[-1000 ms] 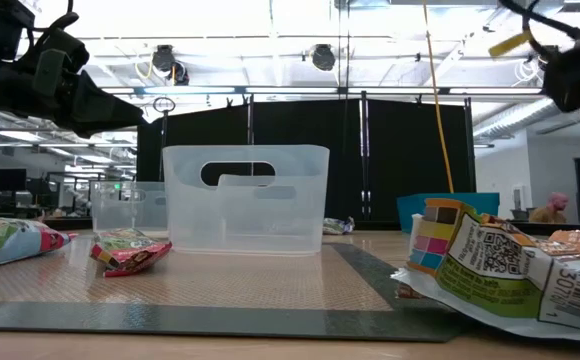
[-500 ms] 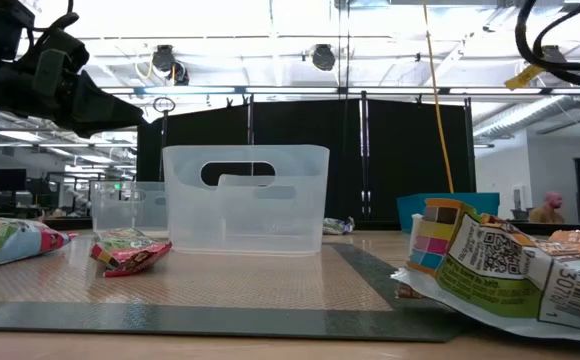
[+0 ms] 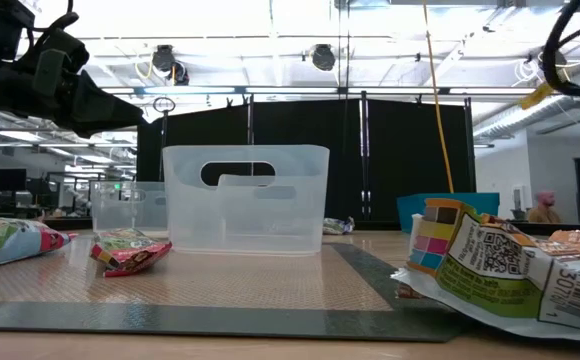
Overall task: Pick and place Granola Bars by type
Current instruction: Put the yellow granola bar into the blue bin
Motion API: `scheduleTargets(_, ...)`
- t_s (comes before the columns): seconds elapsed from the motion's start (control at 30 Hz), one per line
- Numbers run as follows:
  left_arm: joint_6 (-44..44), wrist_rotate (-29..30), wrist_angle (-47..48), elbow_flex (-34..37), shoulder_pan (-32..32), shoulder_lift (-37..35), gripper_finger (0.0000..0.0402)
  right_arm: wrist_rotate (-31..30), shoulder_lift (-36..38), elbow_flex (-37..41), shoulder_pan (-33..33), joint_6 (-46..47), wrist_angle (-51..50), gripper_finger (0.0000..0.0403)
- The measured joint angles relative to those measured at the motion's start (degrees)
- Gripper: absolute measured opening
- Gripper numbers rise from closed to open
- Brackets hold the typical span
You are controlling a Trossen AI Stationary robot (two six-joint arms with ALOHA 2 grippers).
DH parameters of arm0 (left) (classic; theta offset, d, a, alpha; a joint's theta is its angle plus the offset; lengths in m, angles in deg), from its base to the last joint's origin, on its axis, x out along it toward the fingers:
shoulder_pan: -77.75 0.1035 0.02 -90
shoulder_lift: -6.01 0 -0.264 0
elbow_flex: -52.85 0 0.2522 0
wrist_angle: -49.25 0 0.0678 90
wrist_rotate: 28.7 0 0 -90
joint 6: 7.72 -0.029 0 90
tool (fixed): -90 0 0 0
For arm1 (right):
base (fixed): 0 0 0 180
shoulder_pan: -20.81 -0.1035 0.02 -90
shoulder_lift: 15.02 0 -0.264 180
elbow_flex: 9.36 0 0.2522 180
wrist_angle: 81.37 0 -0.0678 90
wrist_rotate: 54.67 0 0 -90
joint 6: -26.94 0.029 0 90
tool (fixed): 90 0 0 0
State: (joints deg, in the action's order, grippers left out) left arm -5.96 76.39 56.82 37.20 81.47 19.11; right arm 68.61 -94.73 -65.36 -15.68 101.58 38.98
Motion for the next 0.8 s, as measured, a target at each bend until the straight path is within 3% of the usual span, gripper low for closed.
scheduleTargets(0.33, 0.02, 0.0, 0.02, 0.0, 0.0, 0.0, 0.0157, -0.78, -6.22, 0.02, 0.0, -6.6, -0.19, 0.0)
scheduleTargets(0.8, 0.0, 0.0, 0.02, 0.02, -0.01, 0.01, 0.0157, -19.92, -6.46, -0.15, 6.59, -19.7, 0.08, 0.0)
